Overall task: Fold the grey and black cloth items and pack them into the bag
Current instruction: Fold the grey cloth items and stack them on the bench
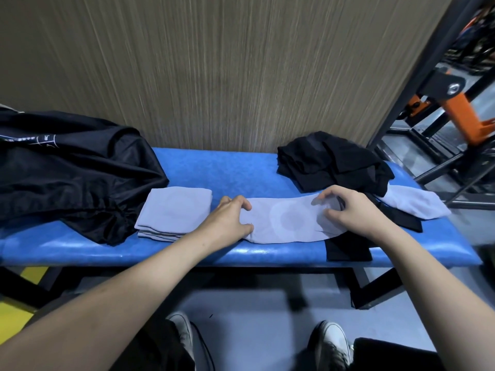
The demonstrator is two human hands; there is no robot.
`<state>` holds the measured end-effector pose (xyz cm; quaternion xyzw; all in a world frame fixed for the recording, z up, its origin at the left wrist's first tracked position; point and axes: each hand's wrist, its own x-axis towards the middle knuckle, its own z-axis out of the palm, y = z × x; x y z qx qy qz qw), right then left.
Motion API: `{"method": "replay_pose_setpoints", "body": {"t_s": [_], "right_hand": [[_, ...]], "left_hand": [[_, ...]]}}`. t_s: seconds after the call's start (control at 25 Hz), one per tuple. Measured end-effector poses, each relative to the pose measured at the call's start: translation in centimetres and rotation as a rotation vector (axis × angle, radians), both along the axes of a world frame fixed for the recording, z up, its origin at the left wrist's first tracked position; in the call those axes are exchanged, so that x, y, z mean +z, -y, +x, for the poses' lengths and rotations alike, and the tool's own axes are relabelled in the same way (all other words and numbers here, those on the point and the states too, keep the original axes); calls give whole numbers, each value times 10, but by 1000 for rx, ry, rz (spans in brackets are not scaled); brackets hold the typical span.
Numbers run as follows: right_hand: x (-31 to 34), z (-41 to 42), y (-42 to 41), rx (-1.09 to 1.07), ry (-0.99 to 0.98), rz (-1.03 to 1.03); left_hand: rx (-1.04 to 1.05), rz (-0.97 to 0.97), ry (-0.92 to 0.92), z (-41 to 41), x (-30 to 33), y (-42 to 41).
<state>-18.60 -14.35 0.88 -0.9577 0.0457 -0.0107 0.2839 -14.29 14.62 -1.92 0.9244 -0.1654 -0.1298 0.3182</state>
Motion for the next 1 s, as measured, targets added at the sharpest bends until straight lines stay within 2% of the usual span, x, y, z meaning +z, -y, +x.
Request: {"method": "replay_pose_setpoints", "body": {"t_s": [0.2,0.36,0.72,0.88,1.0], "right_hand": [[10,7,-37,113,103,80],[2,13,-76,170,54,233],[-13,31,-132,241,-43,291],[-10,28,-134,192,-143,544],[-8,25,-129,157,-193,624]], "left_hand": [[-2,-19,0,0,-1,-2],[7,-33,16,1,-3,-1],[5,-66,45,5,-7,-1],[93,-207,-26,4,-1,-2],[116,-283,-33,4,-2,-1]]}}
